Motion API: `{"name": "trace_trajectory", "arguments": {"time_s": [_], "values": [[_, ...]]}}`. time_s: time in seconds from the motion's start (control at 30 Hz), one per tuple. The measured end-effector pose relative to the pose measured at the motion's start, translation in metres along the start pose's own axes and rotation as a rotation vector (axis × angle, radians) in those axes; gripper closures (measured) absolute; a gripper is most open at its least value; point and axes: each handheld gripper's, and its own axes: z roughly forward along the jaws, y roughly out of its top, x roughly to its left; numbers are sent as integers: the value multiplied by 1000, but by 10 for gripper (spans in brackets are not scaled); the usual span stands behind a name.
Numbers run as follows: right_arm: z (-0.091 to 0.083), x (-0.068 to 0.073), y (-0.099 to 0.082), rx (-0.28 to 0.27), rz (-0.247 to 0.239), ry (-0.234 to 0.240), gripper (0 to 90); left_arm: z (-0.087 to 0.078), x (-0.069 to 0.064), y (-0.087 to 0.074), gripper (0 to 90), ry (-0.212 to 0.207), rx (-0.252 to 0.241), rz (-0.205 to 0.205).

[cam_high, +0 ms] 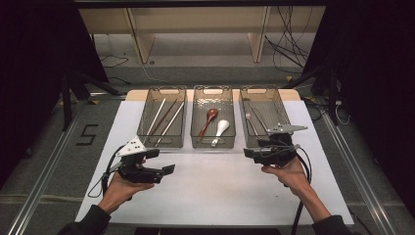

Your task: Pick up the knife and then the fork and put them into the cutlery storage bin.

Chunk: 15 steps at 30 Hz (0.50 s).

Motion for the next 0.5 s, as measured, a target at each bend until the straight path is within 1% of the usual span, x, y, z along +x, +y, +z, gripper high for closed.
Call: {"name": "trace_trajectory", "arguments": {"time_s": [0.1,0.13,0.17,0.27,0.33,0.43,0.5], "values": [[-3,3,-6,-16,-3,7,287,0,-1,0,150,-2,3,4],[-3,4,-9,-27,5,9,286,0,-2,0,150,-3,0,5],[-2,6,-11,-29,11,15,278,-2,-2,0,150,-4,1,9],[-2,10,-16,-31,-2,11,271,-3,-2,-1,149,-11,-9,5],[-3,13,-18,-44,6,23,266,-2,-2,-2,149,-10,-3,6],[-4,17,-22,-51,-6,28,252,-1,-2,-3,148,-16,5,12],[-6,19,-24,-54,-18,27,249,-1,-3,-4,131,-25,3,11]]}}
